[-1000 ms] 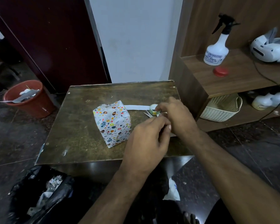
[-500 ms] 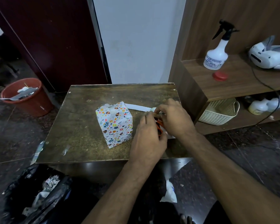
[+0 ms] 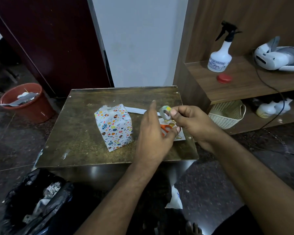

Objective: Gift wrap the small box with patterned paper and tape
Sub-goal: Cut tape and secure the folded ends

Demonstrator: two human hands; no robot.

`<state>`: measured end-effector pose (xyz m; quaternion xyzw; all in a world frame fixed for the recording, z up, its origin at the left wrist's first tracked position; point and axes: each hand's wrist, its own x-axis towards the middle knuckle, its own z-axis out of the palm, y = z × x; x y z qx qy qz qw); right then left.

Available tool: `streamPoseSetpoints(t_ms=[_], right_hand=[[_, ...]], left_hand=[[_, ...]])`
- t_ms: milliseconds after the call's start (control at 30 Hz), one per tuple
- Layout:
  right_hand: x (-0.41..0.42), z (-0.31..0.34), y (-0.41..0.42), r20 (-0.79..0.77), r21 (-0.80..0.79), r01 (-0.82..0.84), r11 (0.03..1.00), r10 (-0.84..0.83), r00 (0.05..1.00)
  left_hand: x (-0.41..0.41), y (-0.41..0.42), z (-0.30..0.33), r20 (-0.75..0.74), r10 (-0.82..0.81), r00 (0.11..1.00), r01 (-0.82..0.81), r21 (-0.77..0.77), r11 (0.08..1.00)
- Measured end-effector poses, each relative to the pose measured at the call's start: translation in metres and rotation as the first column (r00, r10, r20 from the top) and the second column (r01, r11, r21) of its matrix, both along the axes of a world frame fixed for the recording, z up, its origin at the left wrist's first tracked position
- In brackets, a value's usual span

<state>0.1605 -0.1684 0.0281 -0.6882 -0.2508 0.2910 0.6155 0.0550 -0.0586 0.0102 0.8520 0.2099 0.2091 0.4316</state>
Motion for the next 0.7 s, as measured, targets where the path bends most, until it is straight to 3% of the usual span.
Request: streamPoseSetpoints(t_ms=[333,433,700], right_hand=[[-0.019,0.012,0.005,0.009,0.040,-0.123,0.992,0.122,0.992],[-0.021,0.012,0.005,0.014,0.050,-0.100,0.994,0.099,0.995],[-0.021,0.011,0.011,0.072,0.016,0.042,0.999,-0.043,0.997]], left_hand=[[-0.010,0.001,0.010,0.248,0.091,0.964,-0.091,-0.010,0.996],[-0.010,0.004,0.012,0.252,0.116,0.961,-0.107,-0.046,0.993],[-0.014,0.006,0.014,0.153,0.051,0.987,-0.056,0.026,0.998]])
